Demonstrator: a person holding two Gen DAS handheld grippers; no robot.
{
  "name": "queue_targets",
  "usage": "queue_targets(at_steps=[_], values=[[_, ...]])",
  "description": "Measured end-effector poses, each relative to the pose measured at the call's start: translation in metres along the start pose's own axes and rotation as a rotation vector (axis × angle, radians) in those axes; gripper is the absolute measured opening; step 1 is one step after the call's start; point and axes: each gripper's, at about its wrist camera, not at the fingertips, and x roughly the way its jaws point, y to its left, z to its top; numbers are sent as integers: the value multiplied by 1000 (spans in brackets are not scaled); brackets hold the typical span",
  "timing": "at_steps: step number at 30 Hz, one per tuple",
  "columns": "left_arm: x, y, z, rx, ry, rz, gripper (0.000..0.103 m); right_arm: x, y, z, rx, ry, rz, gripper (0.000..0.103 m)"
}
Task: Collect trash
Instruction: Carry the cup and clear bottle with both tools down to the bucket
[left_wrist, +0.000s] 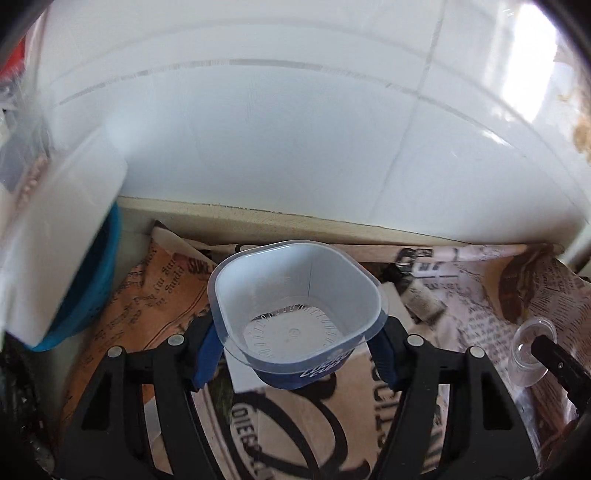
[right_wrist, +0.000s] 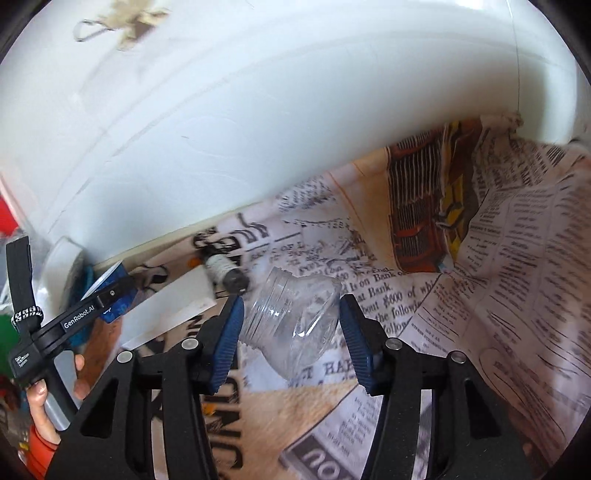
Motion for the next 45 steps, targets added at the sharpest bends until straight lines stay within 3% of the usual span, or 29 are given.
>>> queue_targets(at_steps=[11, 20, 34, 40, 45], values=[[-132, -3, -28, 96, -112, -87, 67, -123, 39, -34, -76, -139, 13, 50], [-236, 34, -92, 185, -173, -199, 67, -192, 90, -115, -53, -206, -34, 50], [-337, 122, -240, 291, -96, -251, 67, -256, 168, -278, 21, -175, -63, 50], [-364, 136, -283, 288, -31, -258, 67, -279, 181, -318, 22, -111, -70, 50], [-364, 135, -319, 264, 39, -276, 67, -286, 174, -344, -6, -54, -77, 50]])
